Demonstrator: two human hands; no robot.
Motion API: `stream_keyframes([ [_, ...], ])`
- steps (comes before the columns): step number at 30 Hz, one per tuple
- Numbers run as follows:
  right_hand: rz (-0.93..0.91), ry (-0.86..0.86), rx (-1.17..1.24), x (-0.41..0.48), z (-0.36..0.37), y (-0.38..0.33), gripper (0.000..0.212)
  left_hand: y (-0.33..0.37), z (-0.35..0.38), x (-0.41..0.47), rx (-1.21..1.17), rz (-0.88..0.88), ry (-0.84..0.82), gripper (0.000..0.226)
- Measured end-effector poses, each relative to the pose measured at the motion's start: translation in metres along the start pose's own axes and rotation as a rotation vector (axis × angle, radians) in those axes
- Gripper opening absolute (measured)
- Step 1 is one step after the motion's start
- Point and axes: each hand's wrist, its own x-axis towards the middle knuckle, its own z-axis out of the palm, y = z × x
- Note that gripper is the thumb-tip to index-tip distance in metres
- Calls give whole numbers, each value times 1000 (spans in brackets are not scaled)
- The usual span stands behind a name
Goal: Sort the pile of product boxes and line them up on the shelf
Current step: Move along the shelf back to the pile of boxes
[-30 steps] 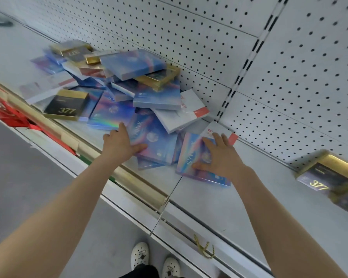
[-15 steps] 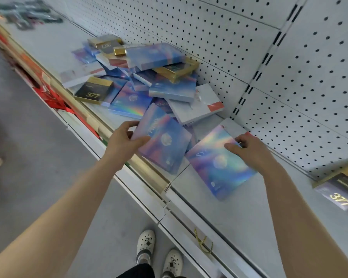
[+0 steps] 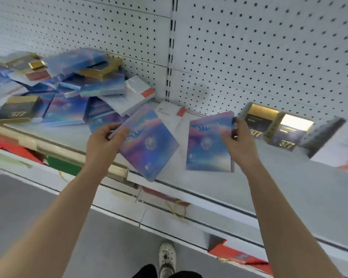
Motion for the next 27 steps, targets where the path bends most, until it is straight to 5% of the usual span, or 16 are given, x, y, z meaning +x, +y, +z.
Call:
stream_keyframes([
  [4, 69, 113, -35, -57, -45, 15, 55, 9, 22, -27, -25, 34, -167, 42],
  [16, 366, 475, 6, -228, -167, 103, 33, 14, 129, -146, 46, 125, -607, 14],
  [27, 367, 666, 240, -293, -323, 228, 20, 43, 315, -271, 68, 232, -722, 3],
])
